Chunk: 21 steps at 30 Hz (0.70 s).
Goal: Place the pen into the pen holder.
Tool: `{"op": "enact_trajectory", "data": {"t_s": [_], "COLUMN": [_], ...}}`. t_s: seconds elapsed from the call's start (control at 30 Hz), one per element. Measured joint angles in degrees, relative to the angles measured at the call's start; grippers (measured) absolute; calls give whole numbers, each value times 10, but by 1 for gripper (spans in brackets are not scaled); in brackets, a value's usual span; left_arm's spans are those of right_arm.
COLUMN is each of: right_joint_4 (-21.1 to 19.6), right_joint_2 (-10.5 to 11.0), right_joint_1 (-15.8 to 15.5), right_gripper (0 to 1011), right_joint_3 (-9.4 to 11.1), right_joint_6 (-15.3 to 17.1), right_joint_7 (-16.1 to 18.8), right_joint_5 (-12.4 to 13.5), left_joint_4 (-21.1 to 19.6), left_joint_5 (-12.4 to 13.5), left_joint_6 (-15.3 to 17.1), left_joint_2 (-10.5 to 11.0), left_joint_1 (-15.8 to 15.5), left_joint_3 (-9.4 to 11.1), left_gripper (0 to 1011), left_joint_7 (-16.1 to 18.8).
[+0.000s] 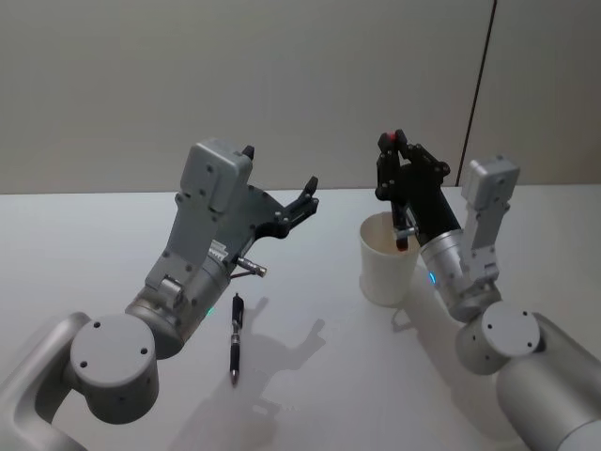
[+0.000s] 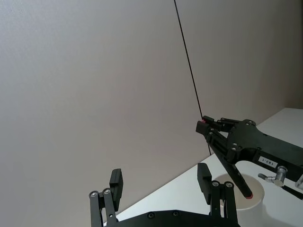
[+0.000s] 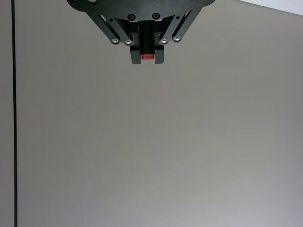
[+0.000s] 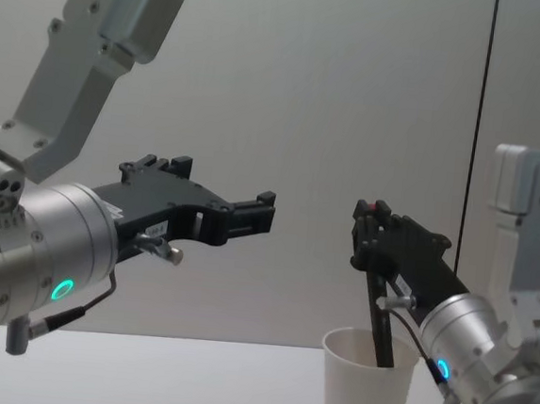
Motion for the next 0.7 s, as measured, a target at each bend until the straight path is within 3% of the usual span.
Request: {"op": "enact_trajectory", "data": {"t_s": [0.7], "right_joint_4": [105], "right_joint_2": [-16], "right_joint_1": [39], "right_gripper": [179], "right_joint_3": [2], "right_joint_6": [-90], "right_joint_7": [-3], "right_joint_5": [-2], "left_joint_4": [0], "left_joint_5": [0], "left_joint_6": [0], "left_joint_2": [0], "left_joint_1": [0], "left_joint_3": [0], "left_gripper": [1004], "left_joint_7": [0]}}
